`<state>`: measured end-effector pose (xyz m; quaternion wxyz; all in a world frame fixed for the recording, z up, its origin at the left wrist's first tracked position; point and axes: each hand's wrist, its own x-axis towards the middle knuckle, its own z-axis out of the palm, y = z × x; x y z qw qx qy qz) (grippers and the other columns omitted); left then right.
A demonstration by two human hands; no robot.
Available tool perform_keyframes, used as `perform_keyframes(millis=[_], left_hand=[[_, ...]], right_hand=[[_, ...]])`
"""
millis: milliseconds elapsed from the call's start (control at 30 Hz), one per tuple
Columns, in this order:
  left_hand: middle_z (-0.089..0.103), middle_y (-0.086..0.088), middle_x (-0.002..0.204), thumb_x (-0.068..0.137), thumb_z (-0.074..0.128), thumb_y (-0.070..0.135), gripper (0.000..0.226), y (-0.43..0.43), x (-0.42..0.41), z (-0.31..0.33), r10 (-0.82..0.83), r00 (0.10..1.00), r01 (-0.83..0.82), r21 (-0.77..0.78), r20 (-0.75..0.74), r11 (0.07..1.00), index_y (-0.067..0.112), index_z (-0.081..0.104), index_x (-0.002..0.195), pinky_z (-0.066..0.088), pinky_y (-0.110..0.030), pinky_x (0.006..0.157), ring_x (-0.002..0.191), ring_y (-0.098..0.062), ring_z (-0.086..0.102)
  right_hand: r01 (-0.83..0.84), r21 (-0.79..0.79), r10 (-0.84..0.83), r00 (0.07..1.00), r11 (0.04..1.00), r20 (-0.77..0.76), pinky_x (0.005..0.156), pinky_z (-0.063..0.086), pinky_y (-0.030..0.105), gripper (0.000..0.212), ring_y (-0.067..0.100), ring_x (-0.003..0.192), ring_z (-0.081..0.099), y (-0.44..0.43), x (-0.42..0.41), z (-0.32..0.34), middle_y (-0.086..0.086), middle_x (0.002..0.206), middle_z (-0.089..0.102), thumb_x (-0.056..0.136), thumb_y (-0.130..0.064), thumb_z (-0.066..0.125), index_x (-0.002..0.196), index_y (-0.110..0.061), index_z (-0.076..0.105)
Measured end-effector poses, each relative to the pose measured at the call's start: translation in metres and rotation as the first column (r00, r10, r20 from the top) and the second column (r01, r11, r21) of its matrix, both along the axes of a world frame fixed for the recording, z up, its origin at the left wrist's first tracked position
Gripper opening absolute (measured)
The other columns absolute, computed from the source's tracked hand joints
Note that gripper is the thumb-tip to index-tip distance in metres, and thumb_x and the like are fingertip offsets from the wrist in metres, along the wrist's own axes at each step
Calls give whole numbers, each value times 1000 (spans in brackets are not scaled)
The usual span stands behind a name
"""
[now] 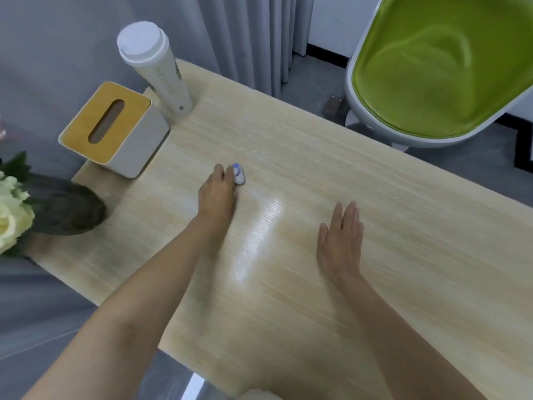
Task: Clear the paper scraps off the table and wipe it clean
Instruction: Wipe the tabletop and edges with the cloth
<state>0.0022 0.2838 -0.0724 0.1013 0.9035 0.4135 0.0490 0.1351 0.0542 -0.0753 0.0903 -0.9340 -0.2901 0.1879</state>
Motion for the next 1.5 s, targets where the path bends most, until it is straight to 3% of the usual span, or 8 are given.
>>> perform_keyframes(millis=[267, 367, 500, 767, 1000, 1233, 1400, 1500], left_hand=[[50, -14, 122, 101, 30, 11, 29, 38, 102, -9, 328, 935, -319, -86, 134, 944, 7, 46, 125, 38, -32, 78, 106, -32, 51], [53, -11, 114, 101, 35, 15, 26, -21, 121, -8, -168, 975, 189, -144, 145, 971, 10, 49, 122, 36, -29, 71, 96, -29, 55], [57, -11, 94, 88, 46, 19, 34, -22, 94, -16, -779, 625, 770, 124, 57, 626, 6, 48, 120, 36, -25, 46, 73, -28, 59], [53, -15, 112, 89, 47, 2, 33, 40, 99, -3, 97, 992, -89, -103, 78, 991, 10, 53, 121, 38, -30, 64, 85, -33, 58], [57, -12, 81, 69, 65, 2, 48, -12, 56, -11, -763, 642, 761, 61, 78, 646, 7, 58, 117, 36, -22, 34, 54, -24, 54], [55, -12, 97, 86, 62, 13, 30, 23, 92, 13, -207, 976, 213, -118, 62, 970, 17, 53, 115, 36, -30, 58, 77, -30, 58], [44, -10, 86, 60, 77, -2, 67, -12, 41, -10, -738, 674, 736, 74, 6, 673, 6, 48, 120, 29, -23, 38, 57, -22, 49], [52, -11, 77, 61, 76, -3, 50, 36, 67, -7, -667, 744, 665, 143, -38, 733, 4, 63, 109, 30, -23, 35, 54, -24, 51]], right_hand=[[46, 22, -47, 999, 999, 21, 119, -6, 38, 57, 21, 146, -12, 51, 28, -9, 13, 158, -12, 103, -31, 17, 151, -9, -4], [75, 9, -75, 996, 997, 49, 120, -4, 38, 57, 22, 147, -8, 62, 34, -12, 13, 159, -7, 103, -30, 21, 151, -9, 1], [79, -5, -78, 995, 997, 69, 120, 0, 40, 58, 24, 147, -6, 65, 34, -16, 14, 159, -4, 102, -30, 24, 151, -8, 3], [44, -7, -44, 996, 999, 73, 120, -2, 41, 58, 24, 147, -7, 60, 35, -19, 13, 159, -6, 102, -31, 21, 151, -7, 0], [52, -10, -51, 996, 999, 79, 119, 2, 43, 59, 27, 147, -2, 62, 34, -19, 16, 159, -1, 100, -31, 20, 150, -5, 5], [61, -24, -59, 997, 998, 58, 120, -1, 41, 59, 23, 147, -8, 63, 35, -15, 13, 159, -6, 101, -30, 24, 151, -7, 2], [76, 1, -76, 996, 997, 47, 120, -1, 40, 60, 23, 147, -6, 65, 35, -13, 13, 159, -5, 101, -30, 28, 151, -8, 5], [85, -4, -84, 993, 996, 80, 119, -2, 39, 61, 24, 147, -5, 62, 36, -11, 14, 159, -5, 100, -33, 30, 151, -9, 6]])
